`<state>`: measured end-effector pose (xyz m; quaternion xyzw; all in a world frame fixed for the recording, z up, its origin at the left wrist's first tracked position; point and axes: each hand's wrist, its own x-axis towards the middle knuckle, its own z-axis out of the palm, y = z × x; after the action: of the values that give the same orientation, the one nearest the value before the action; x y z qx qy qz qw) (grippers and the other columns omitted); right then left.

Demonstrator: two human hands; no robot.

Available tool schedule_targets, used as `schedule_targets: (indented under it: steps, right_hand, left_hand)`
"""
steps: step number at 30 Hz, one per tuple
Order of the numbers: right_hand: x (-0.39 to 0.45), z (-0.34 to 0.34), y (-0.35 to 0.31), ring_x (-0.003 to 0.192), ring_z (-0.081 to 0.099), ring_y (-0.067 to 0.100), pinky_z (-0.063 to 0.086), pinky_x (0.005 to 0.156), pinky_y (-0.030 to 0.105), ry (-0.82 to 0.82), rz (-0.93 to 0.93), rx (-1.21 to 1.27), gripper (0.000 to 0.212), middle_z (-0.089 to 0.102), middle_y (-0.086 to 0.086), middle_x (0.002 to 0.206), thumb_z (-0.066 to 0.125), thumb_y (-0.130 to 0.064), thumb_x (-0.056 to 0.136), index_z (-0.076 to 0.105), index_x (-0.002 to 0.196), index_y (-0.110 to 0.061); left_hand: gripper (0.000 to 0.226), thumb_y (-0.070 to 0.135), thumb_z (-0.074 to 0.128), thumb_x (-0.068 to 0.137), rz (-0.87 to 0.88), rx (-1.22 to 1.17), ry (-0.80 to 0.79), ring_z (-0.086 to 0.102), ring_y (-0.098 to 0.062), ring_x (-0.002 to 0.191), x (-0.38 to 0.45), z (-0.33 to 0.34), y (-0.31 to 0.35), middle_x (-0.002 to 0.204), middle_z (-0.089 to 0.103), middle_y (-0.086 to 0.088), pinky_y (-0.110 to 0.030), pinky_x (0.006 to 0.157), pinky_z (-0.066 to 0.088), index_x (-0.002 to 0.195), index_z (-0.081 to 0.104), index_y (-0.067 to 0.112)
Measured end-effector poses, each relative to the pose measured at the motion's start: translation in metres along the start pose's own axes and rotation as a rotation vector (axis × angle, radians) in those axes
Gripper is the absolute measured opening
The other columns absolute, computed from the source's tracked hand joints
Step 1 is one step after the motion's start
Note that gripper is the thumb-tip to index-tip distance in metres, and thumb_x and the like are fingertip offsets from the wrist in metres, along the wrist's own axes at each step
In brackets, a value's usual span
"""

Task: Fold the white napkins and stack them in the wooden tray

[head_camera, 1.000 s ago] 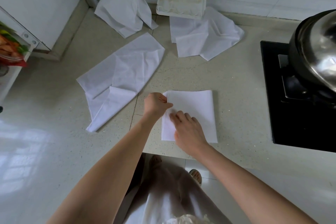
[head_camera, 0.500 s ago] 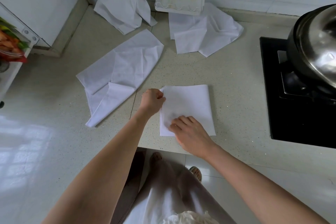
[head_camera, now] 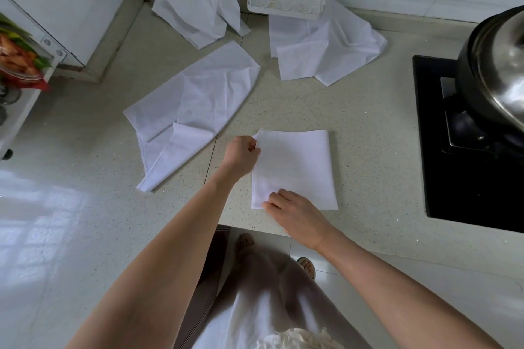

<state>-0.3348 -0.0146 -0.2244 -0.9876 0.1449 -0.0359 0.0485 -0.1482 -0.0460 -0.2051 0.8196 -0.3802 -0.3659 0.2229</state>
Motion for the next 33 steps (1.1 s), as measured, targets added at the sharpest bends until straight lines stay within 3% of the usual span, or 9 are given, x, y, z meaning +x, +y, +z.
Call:
schedule_targets:
  steps: [7, 8, 10, 12, 15, 19, 24, 28, 33]
  right_hand:
    - [0.001, 0.001, 0.003, 0.064, 0.046, 0.014, 0.042, 0.056, 0.021, -0.015, 0.034, 0.089, 0.032, 0.051, -0.002, 0.073, 0.075, 0.006, 0.051, 0.064, 0.074, -0.014]
    - [0.001, 0.0, 0.003, 0.065, 0.047, 0.014, 0.043, 0.056, 0.021, -0.016, 0.035, 0.102, 0.033, 0.052, -0.003, 0.073, 0.077, 0.005, 0.051, 0.066, 0.075, -0.014]
    - [0.002, -0.001, 0.004, 0.066, 0.05, 0.013, 0.042, 0.057, 0.02, 0.005, 0.04, 0.133, 0.035, 0.054, -0.004, 0.074, 0.08, 0.004, 0.051, 0.07, 0.079, -0.014]
    - [0.001, 0.0, 0.005, 0.068, 0.053, 0.014, 0.042, 0.057, 0.02, 0.037, 0.043, 0.166, 0.034, 0.057, -0.003, 0.075, 0.081, 0.003, 0.053, 0.072, 0.082, -0.013]
    - [0.001, 0.002, 0.005, 0.072, 0.055, 0.016, 0.043, 0.057, 0.021, 0.06, 0.059, 0.219, 0.03, 0.058, -0.002, 0.077, 0.08, 0.001, 0.061, 0.072, 0.088, -0.01]
    - [-0.007, -0.008, 0.016, 0.082, 0.057, 0.019, 0.052, 0.066, 0.03, 0.081, 0.131, 0.332, 0.026, 0.063, 0.003, 0.088, 0.072, 0.003, 0.071, 0.071, 0.094, -0.009]
    - [-0.001, -0.026, 0.09, 0.105, 0.052, 0.033, 0.043, 0.09, 0.039, 0.277, 0.651, 0.298, 0.034, 0.057, 0.015, 0.114, 0.053, 0.003, 0.083, 0.059, 0.116, -0.002]
    - [0.018, -0.025, 0.145, 0.115, 0.046, 0.037, 0.039, 0.095, 0.04, 0.088, 0.907, 0.343, 0.028, 0.05, 0.017, 0.125, 0.051, -0.008, 0.09, 0.059, 0.117, -0.005]
    - [0.037, -0.025, 0.17, 0.109, 0.05, 0.031, 0.042, 0.092, 0.034, -0.06, 0.881, 0.542, 0.012, 0.053, 0.013, 0.112, 0.053, -0.015, 0.09, 0.064, 0.093, -0.012]
  left_hand:
    - [0.015, 0.003, 0.053, 0.089, 0.041, 0.003, 0.064, 0.044, -0.015, 0.065, -0.004, 0.002, 0.0, 0.071, 0.048, 0.001, -0.02, 0.052, 0.032, 0.077, 0.051, 0.011]
    - [0.006, 0.003, 0.053, 0.089, 0.073, 0.033, 0.08, 0.048, -0.017, 0.075, -0.007, 0.004, -0.001, 0.085, 0.053, -0.002, -0.02, 0.059, 0.038, 0.091, 0.054, 0.009]
    - [0.032, 0.005, 0.055, 0.089, 0.218, 0.173, 0.146, 0.049, -0.022, 0.102, -0.011, 0.01, -0.006, 0.117, 0.05, -0.009, -0.027, 0.084, 0.045, 0.121, 0.05, 0.007]
    - [0.045, 0.01, 0.054, 0.092, 0.433, 0.386, 0.219, 0.039, -0.026, 0.123, -0.016, 0.016, -0.009, 0.135, 0.044, -0.009, -0.034, 0.101, 0.039, 0.136, 0.043, 0.011]
    - [0.049, 0.024, 0.04, 0.101, 0.628, 0.663, 0.042, 0.02, -0.023, 0.143, -0.019, 0.021, -0.012, 0.155, 0.027, 0.0, -0.038, 0.116, 0.019, 0.149, 0.029, 0.02]
    - [0.054, 0.037, 0.032, 0.102, 0.611, 0.742, -0.102, 0.006, -0.015, 0.147, -0.02, 0.022, -0.029, 0.16, 0.009, 0.006, -0.035, 0.12, 0.0, 0.152, 0.017, 0.024]
    - [0.059, 0.051, 0.036, 0.098, 0.581, 0.796, -0.115, 0.015, -0.016, 0.145, -0.018, 0.019, -0.011, 0.158, 0.018, 0.005, -0.039, 0.12, 0.002, 0.149, 0.027, 0.024]
    - [0.056, 0.051, 0.039, 0.097, 0.496, 0.751, -0.105, 0.021, -0.018, 0.144, -0.022, 0.027, 0.008, 0.155, 0.026, 0.0, -0.037, 0.12, 0.007, 0.144, 0.039, 0.019]
    - [0.054, 0.048, 0.043, 0.097, 0.449, 0.76, -0.094, 0.029, -0.022, 0.139, -0.025, 0.027, 0.028, 0.152, 0.031, -0.006, -0.034, 0.116, 0.016, 0.138, 0.047, 0.013]
